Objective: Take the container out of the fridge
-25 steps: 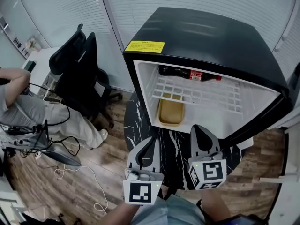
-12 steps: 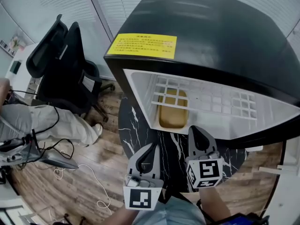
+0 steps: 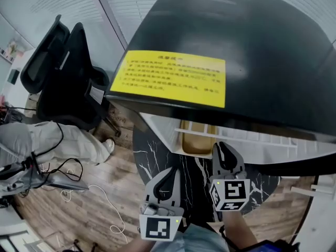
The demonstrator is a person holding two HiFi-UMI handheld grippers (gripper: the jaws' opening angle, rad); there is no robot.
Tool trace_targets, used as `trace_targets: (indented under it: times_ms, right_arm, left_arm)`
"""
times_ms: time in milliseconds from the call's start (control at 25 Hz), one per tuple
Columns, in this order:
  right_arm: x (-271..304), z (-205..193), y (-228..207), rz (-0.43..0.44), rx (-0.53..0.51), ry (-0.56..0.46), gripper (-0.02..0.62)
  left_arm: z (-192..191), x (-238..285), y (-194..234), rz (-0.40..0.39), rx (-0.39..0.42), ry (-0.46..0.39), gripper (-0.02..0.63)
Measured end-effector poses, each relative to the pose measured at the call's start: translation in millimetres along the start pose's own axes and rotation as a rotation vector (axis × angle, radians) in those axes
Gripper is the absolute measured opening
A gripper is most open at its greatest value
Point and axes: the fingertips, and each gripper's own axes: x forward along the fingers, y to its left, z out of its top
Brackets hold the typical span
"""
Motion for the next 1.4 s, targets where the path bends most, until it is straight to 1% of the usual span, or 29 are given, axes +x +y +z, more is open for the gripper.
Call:
trace_targets:
  times_ms: [200,360,480,640,800,880,1080,1240,1400]
  right_arm:
    - [19,-6,-7,-0.012,0.024,0.036,0.089]
    - [32,-11,-8,-0.013,0.046,0.074,0.111]
    - [39,-14,-7,-0.013,0.077,0.1,0.137]
    - [48,-19,-9,-0.026,0.102,0.132,0.14]
    - [53,-24,-14,-0.046,0.121,0.155,0.124]
    - [55,-27,-15,-0.054,0.13,0.163,0.101]
    - [57,-29,-14,-0.056,0.145,0.177,0.093]
    - [55,-28,-18,-0.078,0.15,0.179,0.058]
    - [51,-28,-20,-0.085,0.15,0.176,0.048]
  left_arm:
    - [-4,8,4,-0.01,-0.007,0.019,0.014]
    - [-4,11,10,-0.002,-0.046,0.005,0.014]
    - [-7,11,13,-0.015,-0.045,0.018,0.014]
    - [-10,11,18,-0.019,-0.041,0.025,0.014]
    - [-10,11,24,-0.011,-0.051,0.02,0.014]
    - [-10,11,27,-0.009,-0.054,0.013,0.014]
    - [-7,11,29,-0.01,-0.053,0.009,0.014]
    - [-5,9,29,-0.006,-0.061,0.008,0.014]
    - [-3,8,29,0.0,-0.056,0.0,0.014]
